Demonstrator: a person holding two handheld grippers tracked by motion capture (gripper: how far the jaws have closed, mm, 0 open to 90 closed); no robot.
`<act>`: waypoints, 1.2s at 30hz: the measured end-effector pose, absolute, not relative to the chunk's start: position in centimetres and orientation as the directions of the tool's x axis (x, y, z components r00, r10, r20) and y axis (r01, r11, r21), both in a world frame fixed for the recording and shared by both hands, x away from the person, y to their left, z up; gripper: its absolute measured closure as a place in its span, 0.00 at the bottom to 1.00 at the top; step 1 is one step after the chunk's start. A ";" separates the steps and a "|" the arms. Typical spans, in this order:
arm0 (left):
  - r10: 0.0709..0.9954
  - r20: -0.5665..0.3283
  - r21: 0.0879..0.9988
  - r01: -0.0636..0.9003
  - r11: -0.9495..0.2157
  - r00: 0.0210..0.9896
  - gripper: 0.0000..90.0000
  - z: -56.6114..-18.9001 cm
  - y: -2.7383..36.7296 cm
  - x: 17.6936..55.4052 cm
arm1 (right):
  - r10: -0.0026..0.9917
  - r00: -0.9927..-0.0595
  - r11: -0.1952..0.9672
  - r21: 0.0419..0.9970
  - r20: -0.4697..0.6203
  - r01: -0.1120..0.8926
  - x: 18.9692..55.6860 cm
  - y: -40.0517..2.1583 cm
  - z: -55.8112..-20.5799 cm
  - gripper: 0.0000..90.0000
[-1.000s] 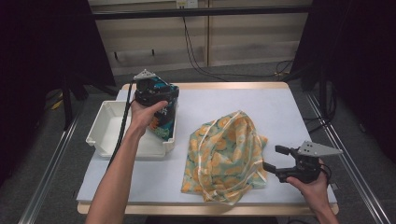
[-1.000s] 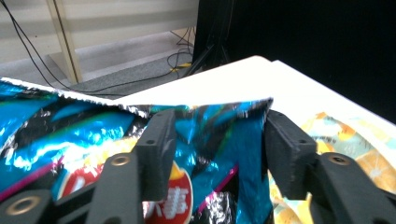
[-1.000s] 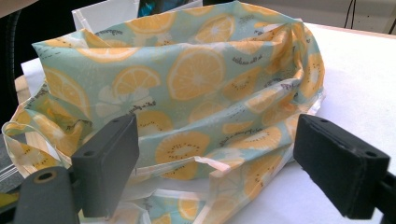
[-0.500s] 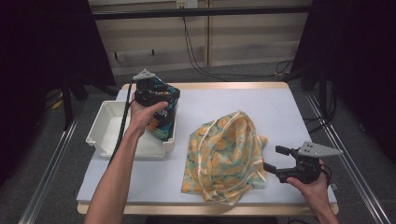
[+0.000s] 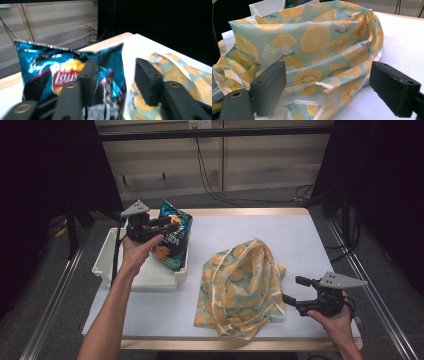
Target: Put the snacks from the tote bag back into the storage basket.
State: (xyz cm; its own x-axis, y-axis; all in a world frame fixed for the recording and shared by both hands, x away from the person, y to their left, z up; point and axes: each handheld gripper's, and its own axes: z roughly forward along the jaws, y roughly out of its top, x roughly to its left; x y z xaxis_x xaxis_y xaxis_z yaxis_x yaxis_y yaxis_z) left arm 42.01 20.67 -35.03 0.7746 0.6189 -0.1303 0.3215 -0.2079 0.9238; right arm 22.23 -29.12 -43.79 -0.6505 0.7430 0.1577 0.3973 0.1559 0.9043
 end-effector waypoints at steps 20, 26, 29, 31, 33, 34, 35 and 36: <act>0.580 -0.121 0.834 0.399 -0.381 0.805 0.96 -42.5 22.8 37.4 | 0.737 -0.657 0.167 0.899 0.158 0.404 22.4 -28.8 -44.0 0.16; 0.597 -0.096 0.787 0.428 -0.444 0.796 0.95 -44.2 21.8 37.8 | 0.739 -0.655 0.167 0.899 0.158 0.405 22.3 -28.8 -44.1 0.16; 0.611 -0.116 0.779 0.453 -0.433 0.783 0.93 -44.7 21.8 38.4 | 0.736 -0.657 0.167 0.898 0.161 0.407 22.3 -28.7 -44.1 0.16; 0.616 -0.112 0.769 0.460 -0.443 0.780 0.92 -45.0 21.6 38.8 | 0.735 -0.659 0.170 0.897 0.161 0.409 22.3 -28.6 -44.2 0.16; 0.613 -0.115 0.762 0.465 -0.450 0.782 0.92 -45.1 21.3 39.1 | 0.735 -0.659 0.175 0.894 0.161 0.413 22.4 -28.6 -44.3 0.16; 0.614 -0.110 0.757 0.466 -0.458 0.782 0.92 -45.2 21.1 39.2 | 0.735 -0.659 0.175 0.894 0.160 0.412 22.4 -28.6 -44.4 0.16; 0.612 -0.106 0.752 0.465 -0.466 0.784 0.92 -45.2 21.0 39.5 | 0.734 -0.660 0.175 0.893 0.162 0.415 22.4 -28.5 -44.4 0.16; 0.611 -0.106 0.752 0.465 -0.466 0.784 0.92 -45.2 20.8 39.7 | 0.734 -0.659 0.176 0.891 0.164 0.418 22.4 -28.5 -44.4 0.16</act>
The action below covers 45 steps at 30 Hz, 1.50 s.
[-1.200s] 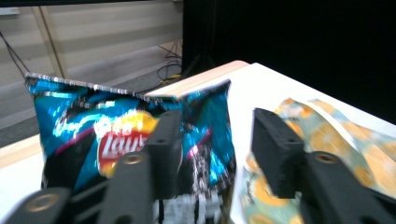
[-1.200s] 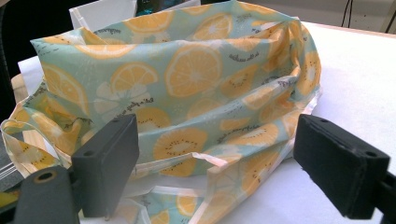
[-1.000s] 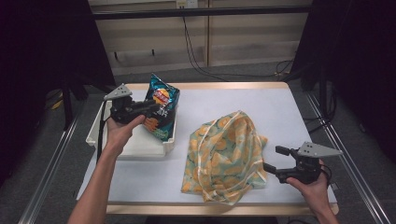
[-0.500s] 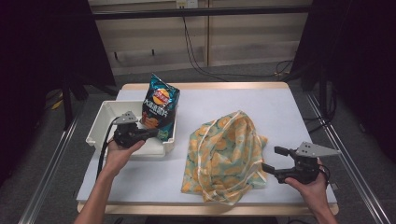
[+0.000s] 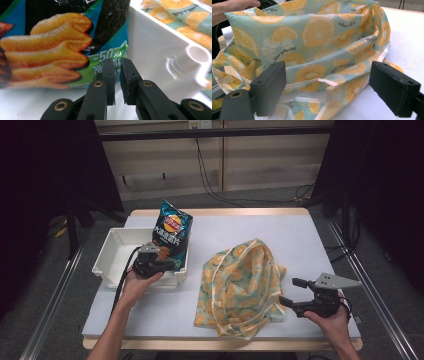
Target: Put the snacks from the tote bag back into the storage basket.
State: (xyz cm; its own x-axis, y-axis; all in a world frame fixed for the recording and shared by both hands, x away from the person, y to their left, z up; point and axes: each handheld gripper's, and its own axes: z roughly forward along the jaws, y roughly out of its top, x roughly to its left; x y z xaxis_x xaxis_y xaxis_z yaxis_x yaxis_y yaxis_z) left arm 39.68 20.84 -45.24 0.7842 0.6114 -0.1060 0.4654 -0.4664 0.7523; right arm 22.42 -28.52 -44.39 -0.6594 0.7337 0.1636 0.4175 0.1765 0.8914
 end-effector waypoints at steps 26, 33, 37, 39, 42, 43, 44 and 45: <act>0.655 -0.035 0.721 0.473 -0.507 0.755 0.89 -44.2 18.7 43.0 | 0.733 -0.661 0.184 0.889 0.160 0.419 22.5 -28.5 -44.5 0.16; 0.661 -0.044 0.729 0.476 -0.492 0.749 0.95 -44.1 18.7 44.0 | 0.733 -0.661 0.183 0.889 0.161 0.420 22.5 -28.5 -44.5 0.16; 0.666 -0.063 0.756 0.471 -0.454 0.743 0.94 -44.3 18.9 44.5 | 0.732 -0.663 0.185 0.889 0.160 0.419 22.5 -28.4 -44.6 0.16; 0.658 -0.067 0.751 0.472 -0.462 0.750 0.93 -44.2 18.8 44.4 | 0.730 -0.665 0.185 0.890 0.159 0.416 22.4 -28.5 -44.5 0.16; 0.648 -0.074 0.765 0.460 -0.451 0.758 0.93 -44.0 18.9 44.1 | 0.735 -0.658 0.179 0.890 0.163 0.420 22.4 -28.6 -44.5 0.16; 0.648 -0.073 0.767 0.458 -0.449 0.758 0.92 -43.9 18.9 44.0 | 0.737 -0.656 0.176 0.890 0.165 0.421 22.4 -28.7 -44.5 0.16; 0.646 -0.066 0.770 0.450 -0.451 0.761 0.92 -43.8 18.8 43.9 | 0.736 -0.657 0.177 0.890 0.164 0.421 22.4 -28.7 -44.5 0.16; 0.640 -0.075 0.775 0.448 -0.445 0.765 0.91 -43.7 18.7 43.7 | 0.736 -0.656 0.175 0.890 0.166 0.421 22.3 -28.7 -44.5 0.16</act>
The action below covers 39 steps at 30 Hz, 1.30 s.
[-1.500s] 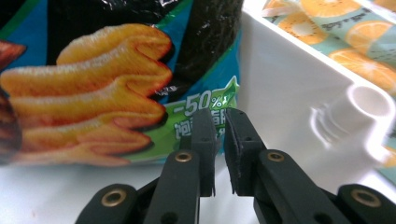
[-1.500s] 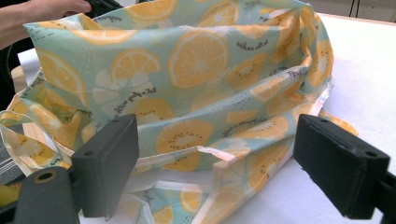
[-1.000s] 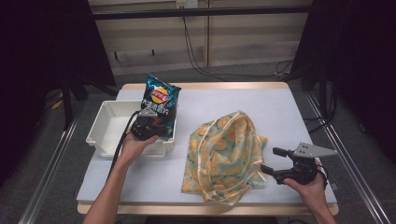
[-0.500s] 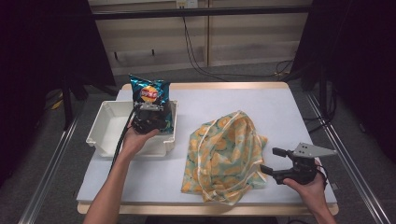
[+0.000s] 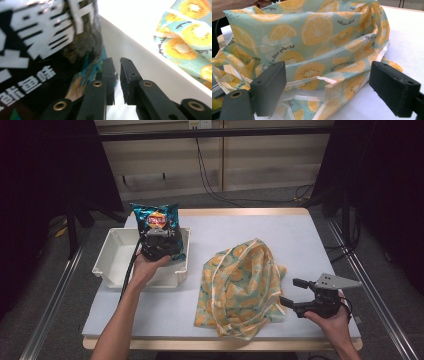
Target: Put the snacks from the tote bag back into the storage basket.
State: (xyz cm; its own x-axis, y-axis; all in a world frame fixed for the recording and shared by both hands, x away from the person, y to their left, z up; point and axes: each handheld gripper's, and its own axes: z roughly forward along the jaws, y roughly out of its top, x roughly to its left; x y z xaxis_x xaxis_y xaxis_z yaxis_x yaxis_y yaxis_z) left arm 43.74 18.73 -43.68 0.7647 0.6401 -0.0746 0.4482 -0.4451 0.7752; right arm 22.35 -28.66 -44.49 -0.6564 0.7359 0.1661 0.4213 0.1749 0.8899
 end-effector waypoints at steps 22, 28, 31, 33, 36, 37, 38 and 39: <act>0.644 -0.078 0.885 0.350 -0.306 0.761 0.17 -40.1 19.5 37.0 | 0.743 -0.649 0.162 0.898 0.161 0.408 22.3 -28.9 -44.2 0.16; 0.647 -0.042 0.895 0.316 -0.314 0.762 0.14 -39.8 20.2 34.8 | 0.746 -0.647 0.162 0.900 0.157 0.405 22.1 -28.8 -44.1 0.16; 0.650 -0.035 0.901 0.306 -0.308 0.759 0.12 -39.8 20.4 33.9 | 0.746 -0.647 0.161 0.900 0.159 0.406 22.0 -28.8 -44.2 0.16; 0.666 -0.006 0.900 0.295 -0.322 0.746 0.12 -39.9 20.4 33.1 | 0.746 -0.647 0.161 0.900 0.156 0.404 22.0 -28.8 -44.2 0.16; 0.652 -0.005 0.900 0.288 -0.328 0.758 0.12 -39.9 20.6 32.1 | 0.749 -0.643 0.158 0.901 0.158 0.405 22.0 -28.8 -44.2 0.16; 0.645 -0.002 0.895 0.289 -0.339 0.764 0.12 -40.0 20.7 31.7 | 0.750 -0.643 0.158 0.901 0.157 0.404 22.0 -28.8 -44.2 0.16; 0.636 -0.005 0.889 0.295 -0.351 0.771 0.12 -40.0 20.8 31.4 | 0.749 -0.644 0.159 0.901 0.157 0.405 22.0 -28.8 -44.2 0.16; 0.630 -0.006 0.883 0.300 -0.362 0.777 0.12 -40.1 20.9 31.2 | 0.750 -0.642 0.159 0.901 0.156 0.404 21.9 -28.8 -44.2 0.16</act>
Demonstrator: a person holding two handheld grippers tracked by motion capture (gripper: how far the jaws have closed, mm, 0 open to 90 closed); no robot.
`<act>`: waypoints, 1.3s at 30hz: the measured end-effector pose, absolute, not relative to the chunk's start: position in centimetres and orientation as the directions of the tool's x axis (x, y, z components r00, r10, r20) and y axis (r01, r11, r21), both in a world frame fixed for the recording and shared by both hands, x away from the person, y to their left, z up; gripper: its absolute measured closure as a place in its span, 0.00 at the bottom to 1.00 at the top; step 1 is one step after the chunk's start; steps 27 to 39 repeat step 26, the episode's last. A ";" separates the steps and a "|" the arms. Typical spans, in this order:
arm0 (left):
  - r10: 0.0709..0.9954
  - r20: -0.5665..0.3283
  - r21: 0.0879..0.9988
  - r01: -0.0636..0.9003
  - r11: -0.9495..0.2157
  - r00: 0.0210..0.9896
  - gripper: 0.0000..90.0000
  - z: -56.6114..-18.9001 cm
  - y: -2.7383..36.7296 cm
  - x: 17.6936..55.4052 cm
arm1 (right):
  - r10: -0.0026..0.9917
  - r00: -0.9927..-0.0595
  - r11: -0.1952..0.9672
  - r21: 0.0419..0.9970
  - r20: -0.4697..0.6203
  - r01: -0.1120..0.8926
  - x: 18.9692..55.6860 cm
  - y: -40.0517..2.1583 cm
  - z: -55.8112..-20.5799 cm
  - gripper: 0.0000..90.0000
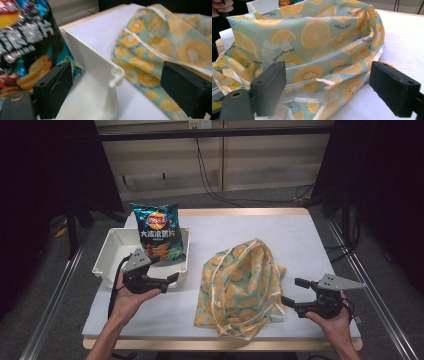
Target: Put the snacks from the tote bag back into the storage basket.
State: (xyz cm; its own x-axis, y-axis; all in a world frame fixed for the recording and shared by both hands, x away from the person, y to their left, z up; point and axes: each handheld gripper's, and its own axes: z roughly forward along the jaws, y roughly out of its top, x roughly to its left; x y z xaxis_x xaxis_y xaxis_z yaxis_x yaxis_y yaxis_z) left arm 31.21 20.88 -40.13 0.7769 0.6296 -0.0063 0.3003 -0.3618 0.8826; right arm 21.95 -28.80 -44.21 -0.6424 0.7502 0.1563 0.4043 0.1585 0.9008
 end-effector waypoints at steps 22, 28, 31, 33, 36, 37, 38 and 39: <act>0.764 -0.040 0.900 0.356 -0.253 0.644 0.05 -43.9 24.0 25.7 | 0.760 -0.631 0.163 0.895 0.155 0.416 21.8 -28.9 -44.6 0.16; 0.773 -0.039 0.901 0.356 -0.247 0.634 0.05 -44.7 24.3 25.6 | 0.762 -0.629 0.167 0.894 0.152 0.417 21.8 -29.0 -44.7 0.16; 0.773 -0.039 0.901 0.356 -0.247 0.634 0.05 -44.7 24.3 25.6 | 0.762 -0.629 0.167 0.894 0.152 0.417 21.8 -29.0 -44.7 0.16; 0.773 -0.039 0.901 0.356 -0.247 0.634 0.05 -44.7 24.3 25.6 | 0.762 -0.629 0.167 0.894 0.152 0.417 21.8 -29.0 -44.7 0.16; 0.773 -0.039 0.901 0.356 -0.247 0.634 0.05 -44.7 24.3 25.6 | 0.762 -0.629 0.167 0.894 0.152 0.417 21.8 -29.0 -44.7 0.16; 0.773 -0.039 0.901 0.356 -0.247 0.634 0.05 -44.7 24.3 25.6 | 0.762 -0.629 0.167 0.894 0.152 0.417 21.8 -29.0 -44.7 0.16; 0.773 -0.039 0.901 0.356 -0.247 0.634 0.05 -44.7 24.3 25.6 | 0.762 -0.629 0.167 0.894 0.152 0.417 21.8 -29.0 -44.7 0.16; 0.773 -0.039 0.901 0.356 -0.247 0.634 0.05 -44.7 24.3 25.6 | 0.762 -0.629 0.167 0.894 0.152 0.417 21.8 -29.0 -44.7 0.16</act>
